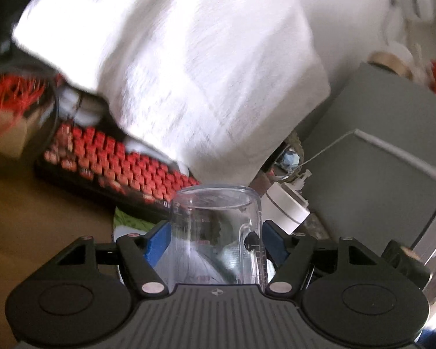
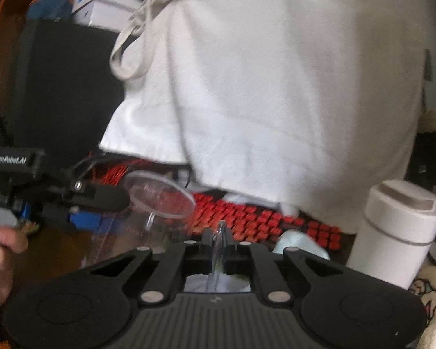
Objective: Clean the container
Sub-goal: 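Lower the clear jug upside down onto the desk with the left gripper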
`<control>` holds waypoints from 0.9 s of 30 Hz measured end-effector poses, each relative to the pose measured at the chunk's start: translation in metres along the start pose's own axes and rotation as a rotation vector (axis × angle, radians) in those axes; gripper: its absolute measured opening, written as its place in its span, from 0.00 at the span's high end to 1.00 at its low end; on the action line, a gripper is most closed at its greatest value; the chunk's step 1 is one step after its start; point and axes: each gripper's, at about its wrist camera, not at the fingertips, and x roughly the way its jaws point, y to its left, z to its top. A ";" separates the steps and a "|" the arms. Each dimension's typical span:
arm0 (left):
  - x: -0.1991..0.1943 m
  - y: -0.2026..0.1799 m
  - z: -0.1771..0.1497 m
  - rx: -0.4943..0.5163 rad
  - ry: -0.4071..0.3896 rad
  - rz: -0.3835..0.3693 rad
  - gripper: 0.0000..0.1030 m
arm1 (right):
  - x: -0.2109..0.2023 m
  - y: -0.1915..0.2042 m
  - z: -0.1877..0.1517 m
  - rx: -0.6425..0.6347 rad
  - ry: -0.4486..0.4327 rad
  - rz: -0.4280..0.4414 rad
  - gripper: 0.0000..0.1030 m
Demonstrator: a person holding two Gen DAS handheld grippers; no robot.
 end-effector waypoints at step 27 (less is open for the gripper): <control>-0.031 -0.029 -0.048 0.196 0.028 0.025 0.12 | -0.045 0.027 -0.033 -0.229 0.005 0.069 0.90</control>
